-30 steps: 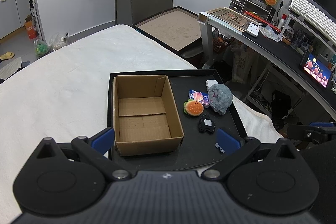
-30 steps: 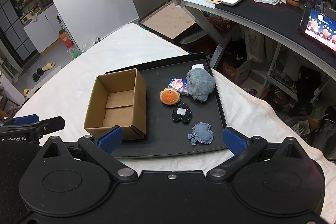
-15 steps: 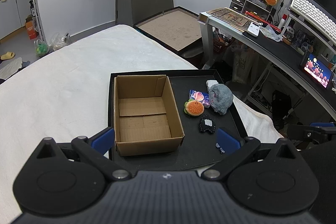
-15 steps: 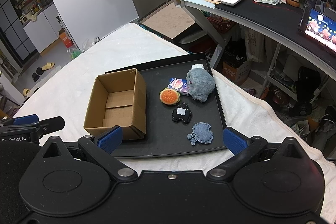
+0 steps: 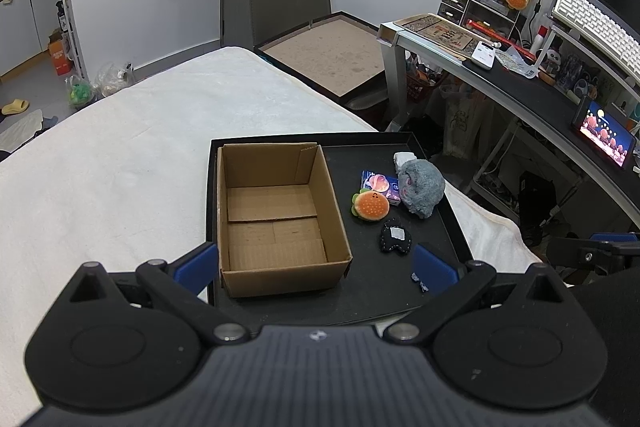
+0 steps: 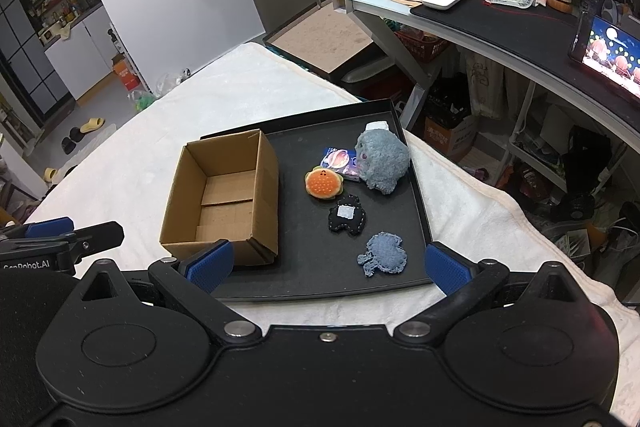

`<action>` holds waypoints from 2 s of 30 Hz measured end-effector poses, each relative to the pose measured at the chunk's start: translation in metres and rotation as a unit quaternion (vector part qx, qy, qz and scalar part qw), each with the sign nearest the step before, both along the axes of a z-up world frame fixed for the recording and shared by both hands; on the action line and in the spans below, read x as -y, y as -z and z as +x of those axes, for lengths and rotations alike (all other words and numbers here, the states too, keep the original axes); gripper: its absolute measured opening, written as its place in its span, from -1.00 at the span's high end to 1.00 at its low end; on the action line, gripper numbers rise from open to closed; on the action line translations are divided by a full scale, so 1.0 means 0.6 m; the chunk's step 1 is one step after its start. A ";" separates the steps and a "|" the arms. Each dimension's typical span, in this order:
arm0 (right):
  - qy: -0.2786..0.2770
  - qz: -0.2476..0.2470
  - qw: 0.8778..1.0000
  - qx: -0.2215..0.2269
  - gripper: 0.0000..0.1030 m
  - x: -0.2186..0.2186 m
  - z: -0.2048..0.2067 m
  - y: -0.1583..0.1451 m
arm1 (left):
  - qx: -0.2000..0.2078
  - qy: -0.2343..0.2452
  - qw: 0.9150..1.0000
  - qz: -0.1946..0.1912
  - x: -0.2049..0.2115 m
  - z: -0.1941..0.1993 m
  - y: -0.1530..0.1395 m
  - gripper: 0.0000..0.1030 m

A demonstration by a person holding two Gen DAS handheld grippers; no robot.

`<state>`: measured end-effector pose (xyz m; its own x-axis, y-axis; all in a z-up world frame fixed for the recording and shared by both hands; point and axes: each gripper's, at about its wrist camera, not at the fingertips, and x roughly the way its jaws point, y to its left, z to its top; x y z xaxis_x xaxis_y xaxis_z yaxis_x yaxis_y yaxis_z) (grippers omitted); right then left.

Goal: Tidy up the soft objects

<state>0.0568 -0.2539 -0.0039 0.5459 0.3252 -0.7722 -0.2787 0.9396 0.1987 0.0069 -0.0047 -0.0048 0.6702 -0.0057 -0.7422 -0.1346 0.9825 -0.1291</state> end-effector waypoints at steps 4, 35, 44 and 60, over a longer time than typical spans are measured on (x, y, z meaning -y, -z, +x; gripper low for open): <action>-0.002 0.000 1.000 0.000 -1.00 0.000 0.000 0.000 | 0.000 0.000 1.000 0.001 0.000 0.000 0.000 -0.99; 0.003 0.031 0.999 -0.032 -0.90 0.035 0.092 0.119 | -0.005 -0.055 0.998 0.015 -0.089 0.053 0.091 -0.97; -0.011 0.025 0.997 -0.067 -0.53 0.019 0.124 0.178 | -0.016 -0.056 0.998 0.010 -0.105 0.085 0.137 -0.93; 0.006 0.010 0.991 -0.132 -0.01 0.006 0.180 0.262 | -0.044 -0.082 0.996 -0.010 -0.129 0.128 0.219 -0.29</action>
<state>0.1645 -0.2572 -0.1613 0.3298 0.3364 -0.8821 -0.2045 0.9376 0.2811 0.0834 0.0726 -0.1362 0.5957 0.0828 -0.7990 -0.3041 0.9439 -0.1289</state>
